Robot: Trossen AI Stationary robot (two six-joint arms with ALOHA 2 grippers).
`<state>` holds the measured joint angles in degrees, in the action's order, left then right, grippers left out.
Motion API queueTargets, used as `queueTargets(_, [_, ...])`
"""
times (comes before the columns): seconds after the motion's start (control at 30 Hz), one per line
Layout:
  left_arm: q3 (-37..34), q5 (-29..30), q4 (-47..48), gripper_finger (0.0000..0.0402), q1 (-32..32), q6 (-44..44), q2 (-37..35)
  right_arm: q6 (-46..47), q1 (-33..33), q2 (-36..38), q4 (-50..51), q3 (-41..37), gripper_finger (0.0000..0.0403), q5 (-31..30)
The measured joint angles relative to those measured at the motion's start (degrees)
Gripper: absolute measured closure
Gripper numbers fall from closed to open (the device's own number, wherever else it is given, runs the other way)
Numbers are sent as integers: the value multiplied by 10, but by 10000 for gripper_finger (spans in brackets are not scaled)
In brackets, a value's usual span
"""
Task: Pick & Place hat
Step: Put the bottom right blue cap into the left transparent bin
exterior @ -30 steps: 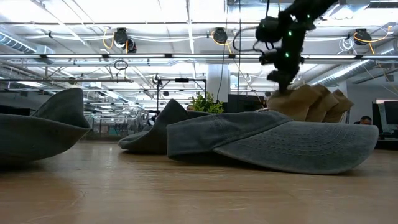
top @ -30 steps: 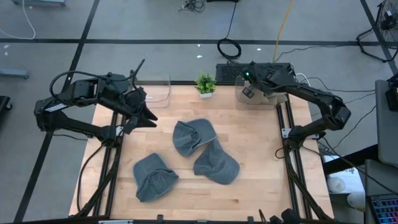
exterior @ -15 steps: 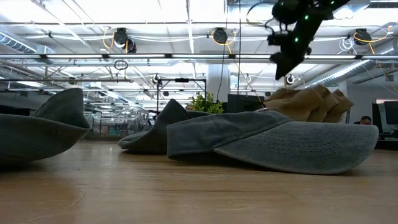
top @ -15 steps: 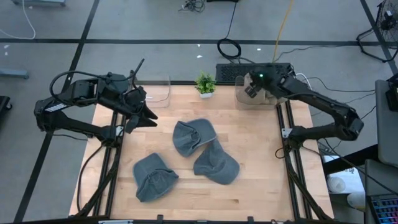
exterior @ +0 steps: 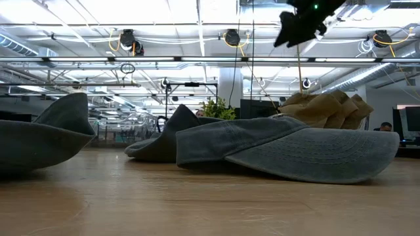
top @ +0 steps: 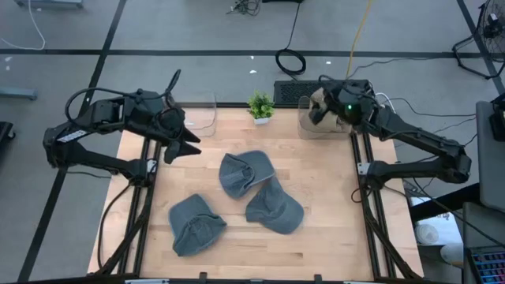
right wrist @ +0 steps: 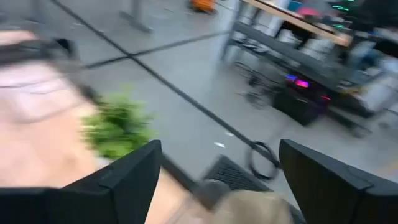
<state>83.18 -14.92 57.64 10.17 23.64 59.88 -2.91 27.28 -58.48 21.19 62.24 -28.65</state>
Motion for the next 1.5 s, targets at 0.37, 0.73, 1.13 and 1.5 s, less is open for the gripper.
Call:
queueTargets(0.37, [0,44,13,111,7,-123,-36,8,-107,0,-85,0,81,3])
queueTargets(0.73, [0,141,46,148,7,-95,-190,46,-200,-1,-201,0,80,-1])
queueTargets(1.13, [0,150,104,114,7,-68,-288,71,-367,-50,-230,0,80,-164])
queueTargets(1.5, [-58,150,79,133,7,-118,-342,27,-486,-95,-318,0,80,-300])
